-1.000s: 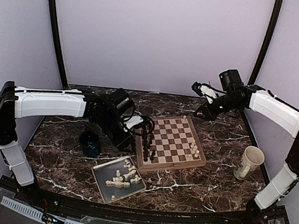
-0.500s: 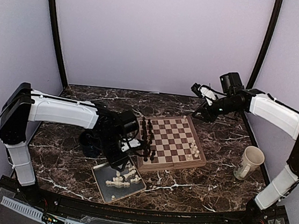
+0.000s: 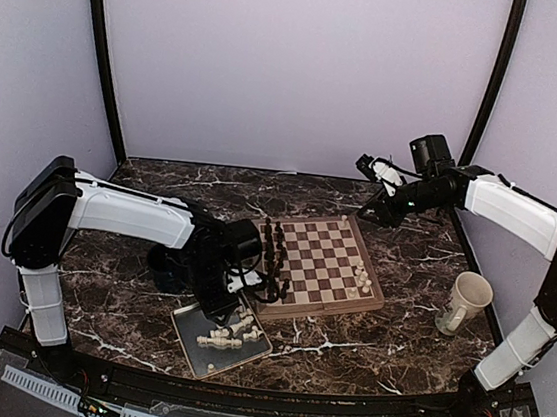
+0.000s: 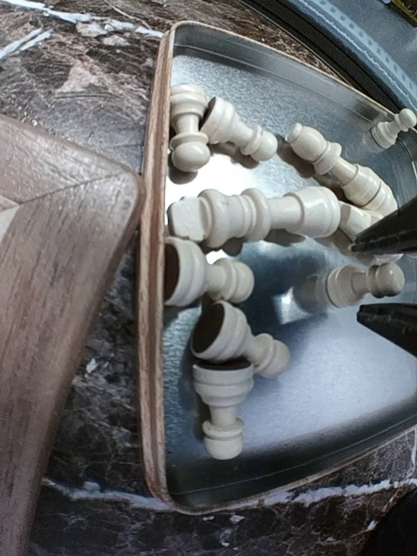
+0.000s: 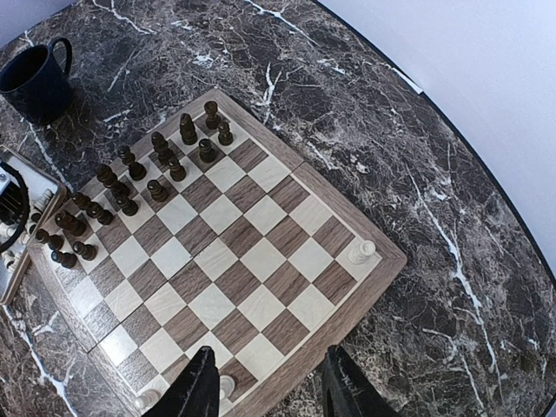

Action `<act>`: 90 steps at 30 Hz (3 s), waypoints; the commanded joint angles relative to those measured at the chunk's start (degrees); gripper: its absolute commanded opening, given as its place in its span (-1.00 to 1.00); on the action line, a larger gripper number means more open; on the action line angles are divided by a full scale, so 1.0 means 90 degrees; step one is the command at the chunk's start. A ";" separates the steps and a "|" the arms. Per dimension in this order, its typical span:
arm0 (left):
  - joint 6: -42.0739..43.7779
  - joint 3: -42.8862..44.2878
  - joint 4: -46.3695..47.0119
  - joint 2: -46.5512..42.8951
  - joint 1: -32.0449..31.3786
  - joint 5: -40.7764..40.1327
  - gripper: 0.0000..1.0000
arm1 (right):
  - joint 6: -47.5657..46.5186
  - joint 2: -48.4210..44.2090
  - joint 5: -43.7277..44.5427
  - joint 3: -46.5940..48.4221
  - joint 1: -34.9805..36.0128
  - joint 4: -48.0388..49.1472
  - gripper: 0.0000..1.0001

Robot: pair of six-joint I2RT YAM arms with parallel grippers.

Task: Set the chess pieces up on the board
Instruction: Pick up the pawn from the storage box, then place the pawn on b2.

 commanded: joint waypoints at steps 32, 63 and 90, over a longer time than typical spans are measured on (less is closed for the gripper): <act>0.1029 0.4299 0.0621 0.1518 -0.0067 0.0478 -0.91 | 0.0199 -0.0359 0.0737 -0.0154 -0.0237 0.0465 -0.18; 0.0670 0.6084 0.1847 0.3886 -0.0388 0.0801 -0.89 | 0.0328 -0.0350 0.1002 -0.0222 -0.0482 0.0645 -0.16; 0.0594 0.6416 0.1652 0.3831 -0.0397 0.0563 -0.30 | 0.0323 -0.0375 0.0920 -0.0242 -0.0486 0.0621 -0.14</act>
